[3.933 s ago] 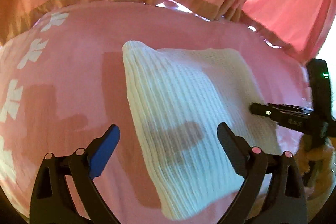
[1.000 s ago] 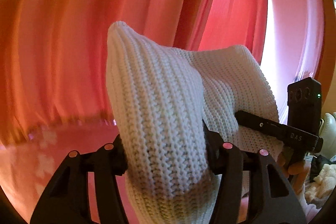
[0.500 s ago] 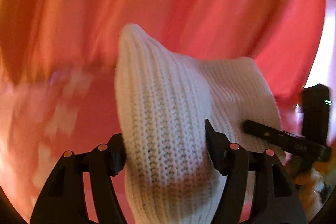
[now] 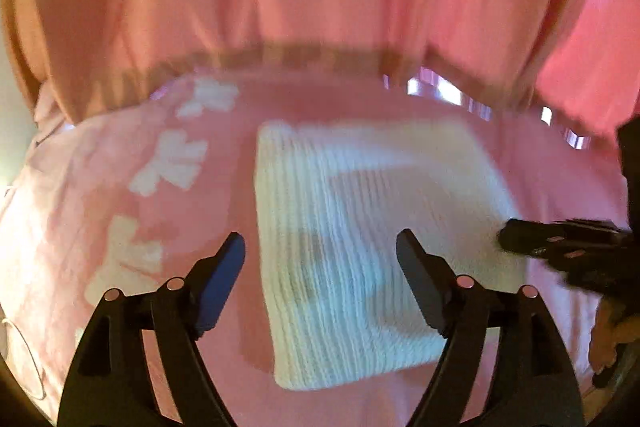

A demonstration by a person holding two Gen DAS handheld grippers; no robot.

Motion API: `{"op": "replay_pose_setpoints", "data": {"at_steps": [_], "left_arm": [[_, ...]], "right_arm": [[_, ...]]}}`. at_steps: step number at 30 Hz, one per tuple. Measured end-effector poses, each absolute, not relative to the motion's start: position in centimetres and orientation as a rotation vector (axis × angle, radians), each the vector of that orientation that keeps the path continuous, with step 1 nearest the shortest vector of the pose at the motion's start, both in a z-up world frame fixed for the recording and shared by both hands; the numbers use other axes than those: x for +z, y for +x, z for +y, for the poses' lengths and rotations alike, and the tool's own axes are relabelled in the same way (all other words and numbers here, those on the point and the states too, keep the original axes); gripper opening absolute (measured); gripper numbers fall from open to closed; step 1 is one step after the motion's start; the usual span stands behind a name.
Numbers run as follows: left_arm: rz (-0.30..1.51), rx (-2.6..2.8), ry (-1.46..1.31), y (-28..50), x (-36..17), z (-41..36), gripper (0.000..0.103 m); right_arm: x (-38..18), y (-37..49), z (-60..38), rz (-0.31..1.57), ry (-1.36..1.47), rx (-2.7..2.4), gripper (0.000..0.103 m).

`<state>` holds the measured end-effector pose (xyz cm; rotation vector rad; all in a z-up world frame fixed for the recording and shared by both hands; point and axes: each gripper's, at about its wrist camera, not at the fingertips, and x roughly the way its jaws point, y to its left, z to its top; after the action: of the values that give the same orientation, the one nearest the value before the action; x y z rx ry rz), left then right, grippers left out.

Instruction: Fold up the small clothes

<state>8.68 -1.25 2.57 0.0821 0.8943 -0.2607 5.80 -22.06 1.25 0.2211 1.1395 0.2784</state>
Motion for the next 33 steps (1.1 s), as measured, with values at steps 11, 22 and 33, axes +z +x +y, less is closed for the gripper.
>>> {"op": "replay_pose_setpoints", "data": {"at_steps": [11, 22, 33], "left_arm": [[0.978, -0.225, 0.153, 8.5, -1.0, -1.8, 0.076], [0.908, -0.192, 0.106, 7.2, 2.2, -2.0, 0.075], [0.943, -0.175, 0.100, 8.1, 1.4, -2.5, 0.075]], "right_arm": [[1.2, 6.0, -21.4, 1.142, 0.053, 0.188, 0.005], [5.6, 5.3, -21.8, 1.010, 0.098, 0.182, 0.009], [2.1, 9.6, -25.6, 1.124, 0.280, 0.159, 0.034]]}}
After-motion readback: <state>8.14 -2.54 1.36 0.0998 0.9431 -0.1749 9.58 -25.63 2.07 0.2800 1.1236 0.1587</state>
